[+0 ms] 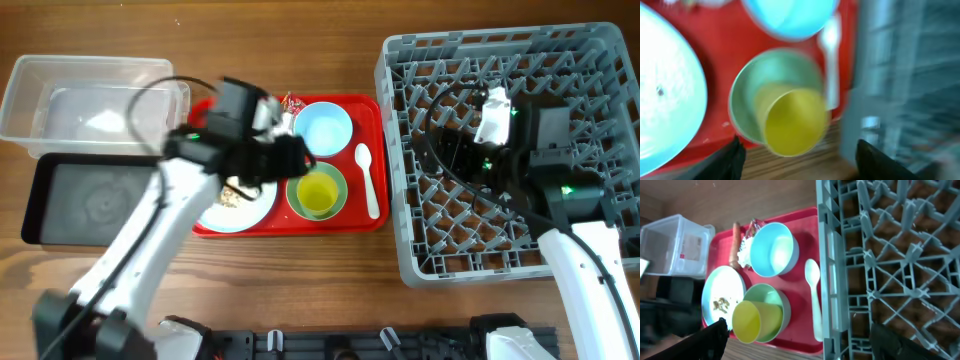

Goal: Sort waste into correct bins and load items into the dishwasher rack
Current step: 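Grasp the yellow cup from the green bowl with the left gripper, then hand the yellow cup from the left gripper to the right gripper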

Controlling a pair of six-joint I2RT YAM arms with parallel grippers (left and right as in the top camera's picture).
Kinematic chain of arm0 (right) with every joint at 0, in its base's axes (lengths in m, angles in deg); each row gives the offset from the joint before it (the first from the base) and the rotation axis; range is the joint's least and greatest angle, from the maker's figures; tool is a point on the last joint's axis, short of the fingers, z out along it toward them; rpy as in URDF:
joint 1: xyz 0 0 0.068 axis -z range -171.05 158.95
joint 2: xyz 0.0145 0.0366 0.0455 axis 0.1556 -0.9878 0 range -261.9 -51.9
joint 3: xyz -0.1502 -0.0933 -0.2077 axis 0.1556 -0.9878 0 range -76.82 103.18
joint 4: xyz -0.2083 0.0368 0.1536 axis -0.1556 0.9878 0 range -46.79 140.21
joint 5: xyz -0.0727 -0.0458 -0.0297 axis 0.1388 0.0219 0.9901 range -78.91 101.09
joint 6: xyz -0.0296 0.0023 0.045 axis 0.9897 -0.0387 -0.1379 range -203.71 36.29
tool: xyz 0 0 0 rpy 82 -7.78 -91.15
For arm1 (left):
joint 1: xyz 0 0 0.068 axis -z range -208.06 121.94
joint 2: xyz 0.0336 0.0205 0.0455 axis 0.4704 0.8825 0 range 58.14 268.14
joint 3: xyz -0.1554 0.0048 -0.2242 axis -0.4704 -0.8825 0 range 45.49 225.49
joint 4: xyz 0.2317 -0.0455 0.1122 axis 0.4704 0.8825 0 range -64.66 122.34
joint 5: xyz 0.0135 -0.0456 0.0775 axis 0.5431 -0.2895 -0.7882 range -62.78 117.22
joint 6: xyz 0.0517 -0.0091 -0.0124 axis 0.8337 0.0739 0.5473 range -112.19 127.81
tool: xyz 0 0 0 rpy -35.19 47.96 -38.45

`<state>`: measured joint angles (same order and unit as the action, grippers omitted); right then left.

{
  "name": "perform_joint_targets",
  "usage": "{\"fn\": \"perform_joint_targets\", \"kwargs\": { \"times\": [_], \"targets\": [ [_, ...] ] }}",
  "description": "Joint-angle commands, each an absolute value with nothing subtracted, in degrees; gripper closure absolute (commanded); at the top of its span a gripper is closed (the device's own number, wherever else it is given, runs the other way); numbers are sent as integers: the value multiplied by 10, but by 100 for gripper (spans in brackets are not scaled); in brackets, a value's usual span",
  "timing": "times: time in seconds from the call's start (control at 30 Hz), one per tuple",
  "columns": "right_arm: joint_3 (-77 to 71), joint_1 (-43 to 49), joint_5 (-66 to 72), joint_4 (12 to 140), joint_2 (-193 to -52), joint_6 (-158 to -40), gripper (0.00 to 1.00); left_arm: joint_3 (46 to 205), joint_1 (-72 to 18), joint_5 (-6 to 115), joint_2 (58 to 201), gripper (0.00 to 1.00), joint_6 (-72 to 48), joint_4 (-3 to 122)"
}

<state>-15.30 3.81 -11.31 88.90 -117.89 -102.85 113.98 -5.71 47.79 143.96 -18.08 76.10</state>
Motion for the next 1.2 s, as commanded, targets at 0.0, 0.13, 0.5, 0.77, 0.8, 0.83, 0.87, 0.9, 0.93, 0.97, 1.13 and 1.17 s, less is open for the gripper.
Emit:
{"fn": "perform_joint_targets", "kwargs": {
  "times": [0.0,0.13,0.5,0.77,0.8,0.83,0.87,0.9,0.93,0.97,1.13,1.17],
  "targets": [
    [-140,39,-128,885,-1175,-1019,7,1143,7,346,1496,37,-182,774],
    [-140,39,-130,885,-1175,-1020,7,1143,40,316,1556,62,-186,756],
    [-140,39,-130,891,-1175,-1052,0,1271,-32,467,1482,96,-180,850],
    [-140,39,-495,716,-1176,-1005,9,1277,-216,979,1452,96,-120,803],
    [-140,39,-527,681,-1176,-1011,11,1277,-218,1005,1452,96,-119,802],
    [-140,39,-538,654,-1176,-1032,13,1277,-218,1024,1452,96,-119,802],
    [-140,35,-540,619,-1178,-1060,14,1277,-214,1059,1451,96,-119,802],
    [-140,27,-543,601,-1180,-1068,14,1277,-211,1076,1451,96,-119,802],
    [-140,17,-553,585,-1182,-1068,14,1277,-207,1084,1451,96,-119,802],
    [-140,4,-555,573,-1186,-1070,14,1277,-203,1087,1451,96,-119,802],
    [-140,-63,-566,520,-1208,-1081,14,1277,-183,1088,1451,96,-119,798],
    [-140,-72,-566,513,-1210,-1087,15,1277,-180,1088,1451,96,-119,795]
  ]
}}
